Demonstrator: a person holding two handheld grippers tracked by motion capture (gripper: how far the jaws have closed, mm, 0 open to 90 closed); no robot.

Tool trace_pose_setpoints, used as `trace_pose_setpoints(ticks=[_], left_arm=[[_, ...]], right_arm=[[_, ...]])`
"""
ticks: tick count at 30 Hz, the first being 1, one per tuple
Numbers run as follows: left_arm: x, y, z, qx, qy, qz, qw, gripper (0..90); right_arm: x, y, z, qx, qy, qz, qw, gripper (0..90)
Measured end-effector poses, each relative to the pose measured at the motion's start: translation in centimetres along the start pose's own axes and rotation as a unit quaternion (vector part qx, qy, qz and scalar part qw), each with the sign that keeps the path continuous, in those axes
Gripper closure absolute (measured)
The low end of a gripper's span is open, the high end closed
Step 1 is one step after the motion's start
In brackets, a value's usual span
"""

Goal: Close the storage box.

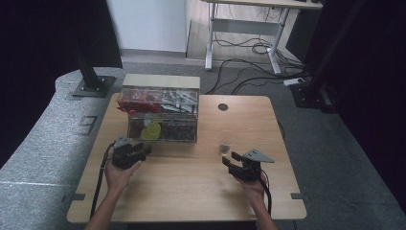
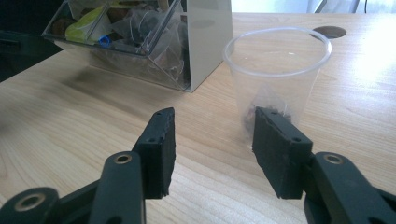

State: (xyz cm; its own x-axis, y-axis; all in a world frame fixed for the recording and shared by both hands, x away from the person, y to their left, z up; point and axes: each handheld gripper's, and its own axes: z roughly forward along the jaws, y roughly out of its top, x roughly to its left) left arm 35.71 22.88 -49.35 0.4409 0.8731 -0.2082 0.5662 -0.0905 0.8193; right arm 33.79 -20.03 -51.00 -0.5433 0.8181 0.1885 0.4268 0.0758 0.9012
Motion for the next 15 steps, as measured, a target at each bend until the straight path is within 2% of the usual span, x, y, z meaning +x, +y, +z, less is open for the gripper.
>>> trace_pose_setpoints(ticks=[4,10,13,15], left_arm=[[-1.1,-0.9,0.0,0.011,-0.012,0.017,0.9997,49.0],[-2.2,-2.8,-0.1,0.024,-0.019,0.016,0.9994,45.7],[-2.6,-3.8,-0.1,0.028,-0.016,0.020,0.9993,45.0],[-2.8,-4.5,-0.2,0.033,-0.013,0.025,0.9991,44.6]], right_arm=[[0.1,-0.3,-0.3,0.000,-0.003,-0.003,1.0000,45.5],[-0.4,-1.1,-1.7,-0.004,-0.015,-0.006,0.9999,43.8],[-0.8,-1.6,-2.3,-0.002,-0.017,-0.001,0.9999,43.0],[-1.0,-2.0,-2.7,0.001,-0.020,-0.006,0.9998,42.5]])
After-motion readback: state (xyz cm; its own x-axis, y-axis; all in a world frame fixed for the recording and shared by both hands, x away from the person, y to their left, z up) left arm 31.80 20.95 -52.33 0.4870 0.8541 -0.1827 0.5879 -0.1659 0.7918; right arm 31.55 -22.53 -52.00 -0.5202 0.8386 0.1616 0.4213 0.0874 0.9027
